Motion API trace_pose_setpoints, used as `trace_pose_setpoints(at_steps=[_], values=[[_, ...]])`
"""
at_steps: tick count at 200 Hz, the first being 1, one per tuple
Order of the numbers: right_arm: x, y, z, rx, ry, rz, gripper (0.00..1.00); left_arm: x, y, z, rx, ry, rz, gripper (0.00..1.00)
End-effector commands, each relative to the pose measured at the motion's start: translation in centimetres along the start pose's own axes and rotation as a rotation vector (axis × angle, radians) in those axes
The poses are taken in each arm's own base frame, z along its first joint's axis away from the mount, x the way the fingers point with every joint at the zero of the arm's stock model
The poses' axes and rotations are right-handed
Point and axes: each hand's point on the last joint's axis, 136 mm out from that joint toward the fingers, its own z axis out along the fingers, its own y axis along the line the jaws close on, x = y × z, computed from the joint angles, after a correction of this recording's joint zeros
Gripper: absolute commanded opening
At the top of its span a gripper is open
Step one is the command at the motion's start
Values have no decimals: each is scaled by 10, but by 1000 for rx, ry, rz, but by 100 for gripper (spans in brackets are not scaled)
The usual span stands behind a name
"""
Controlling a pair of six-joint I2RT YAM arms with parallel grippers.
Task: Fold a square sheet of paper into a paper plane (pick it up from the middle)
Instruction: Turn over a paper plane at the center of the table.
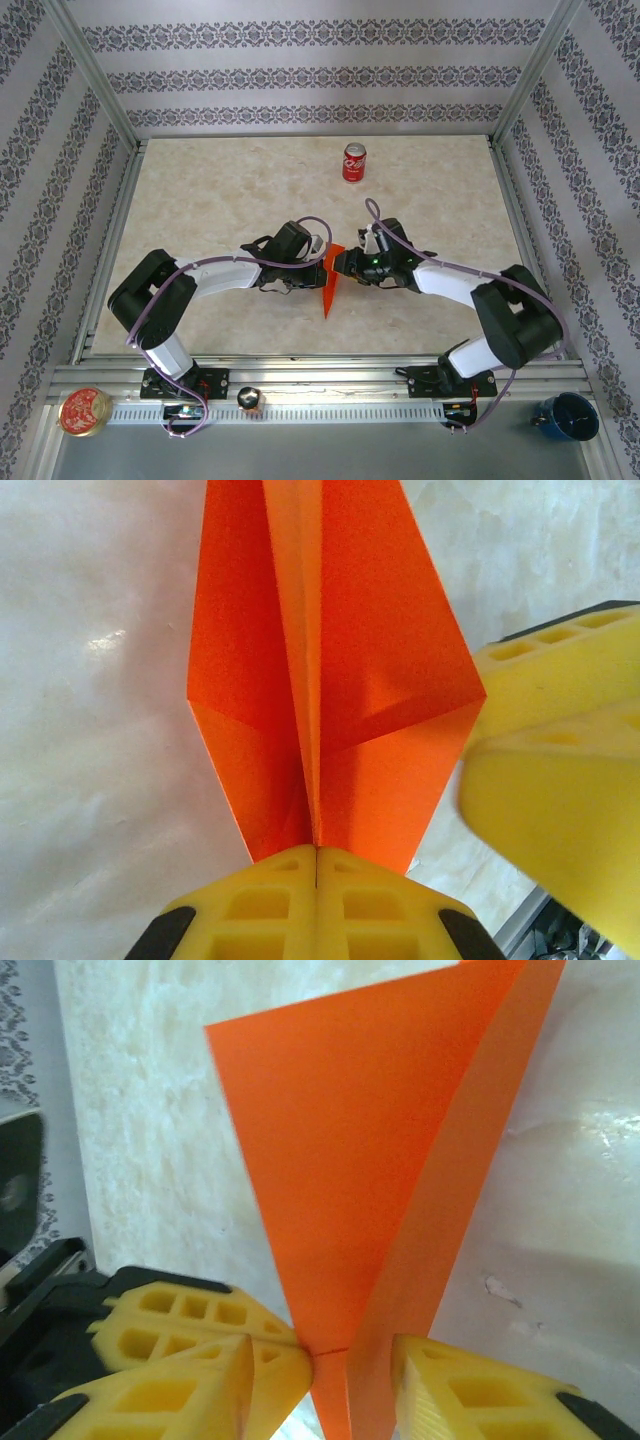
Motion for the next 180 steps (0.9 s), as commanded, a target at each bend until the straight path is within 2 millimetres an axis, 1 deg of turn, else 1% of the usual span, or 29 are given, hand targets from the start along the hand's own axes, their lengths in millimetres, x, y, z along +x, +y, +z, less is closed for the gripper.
trace_pose_setpoints(at_steps=[1, 10, 39, 51, 61, 74, 90, 122, 152, 180], values=[[1, -10, 10, 44, 16, 34, 37, 0, -5, -1, -9, 7, 28, 0], [1, -12, 12, 49, 17, 39, 34, 1, -4, -1, -11, 8, 27, 0], [2, -11, 13, 41, 16, 36, 17, 3, 1, -2, -34, 12, 26, 0], [2, -10, 13, 37, 17, 35, 13, 3, 3, -1, -44, 9, 22, 0], [2, -9, 13, 36, 18, 35, 10, 3, 5, 0, -48, 6, 15, 7], [2, -9, 13, 36, 17, 39, 5, 1, 4, 0, -46, 1, 12, 9], [2, -10, 14, 38, 19, 41, 2, -1, 2, -1, -43, -9, 12, 17], [3, -14, 17, 47, 23, 54, 1, -7, -5, -9, -23, -44, 26, 28], [4, -15, 19, 46, 27, 56, 0, -10, -2, -17, -47, -86, 26, 37], [4, -15, 20, 46, 29, 57, 0, -11, 0, -19, -52, -103, 22, 39]])
